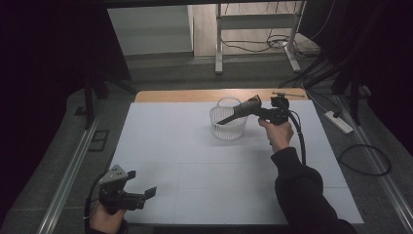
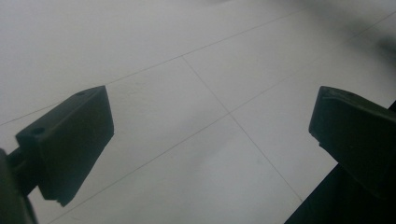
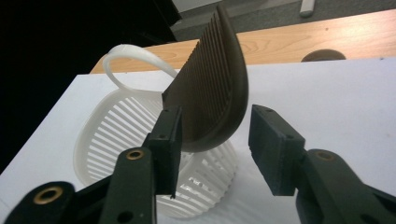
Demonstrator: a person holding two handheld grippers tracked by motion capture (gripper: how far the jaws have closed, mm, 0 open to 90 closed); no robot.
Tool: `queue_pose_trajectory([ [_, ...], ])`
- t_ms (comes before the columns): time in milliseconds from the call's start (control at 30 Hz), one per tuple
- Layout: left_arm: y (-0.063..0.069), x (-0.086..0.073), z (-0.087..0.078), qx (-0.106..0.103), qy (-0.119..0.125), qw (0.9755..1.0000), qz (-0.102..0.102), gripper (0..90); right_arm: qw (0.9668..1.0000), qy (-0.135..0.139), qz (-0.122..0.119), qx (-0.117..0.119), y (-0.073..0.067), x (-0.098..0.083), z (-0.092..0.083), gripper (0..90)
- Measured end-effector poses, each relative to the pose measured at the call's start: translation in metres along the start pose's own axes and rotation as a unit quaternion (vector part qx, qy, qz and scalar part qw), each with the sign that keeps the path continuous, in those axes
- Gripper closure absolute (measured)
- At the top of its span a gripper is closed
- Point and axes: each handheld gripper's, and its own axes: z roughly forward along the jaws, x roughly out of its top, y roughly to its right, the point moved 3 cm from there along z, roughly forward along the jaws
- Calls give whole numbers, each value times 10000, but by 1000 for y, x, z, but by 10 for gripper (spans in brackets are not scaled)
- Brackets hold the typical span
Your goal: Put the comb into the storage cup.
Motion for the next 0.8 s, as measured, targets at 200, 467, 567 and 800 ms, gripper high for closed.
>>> queue_pose_trajectory([
  [200,0,0,0,-1,-2,10000,-8,5,9997,21,-184,-133,-1,1,-1,469],
  [467,0,0,0,3,-2,10000,-14,5,9989,-46,-474,-38,-9,1,-2,322],
  [567,0,0,0,4,-1,10000,-16,5,9971,-156,-725,-147,-11,0,-2,251],
  [800,0,0,0,9,-7,10000,-20,5,9951,-268,-953,-73,-16,-1,-7,152],
])
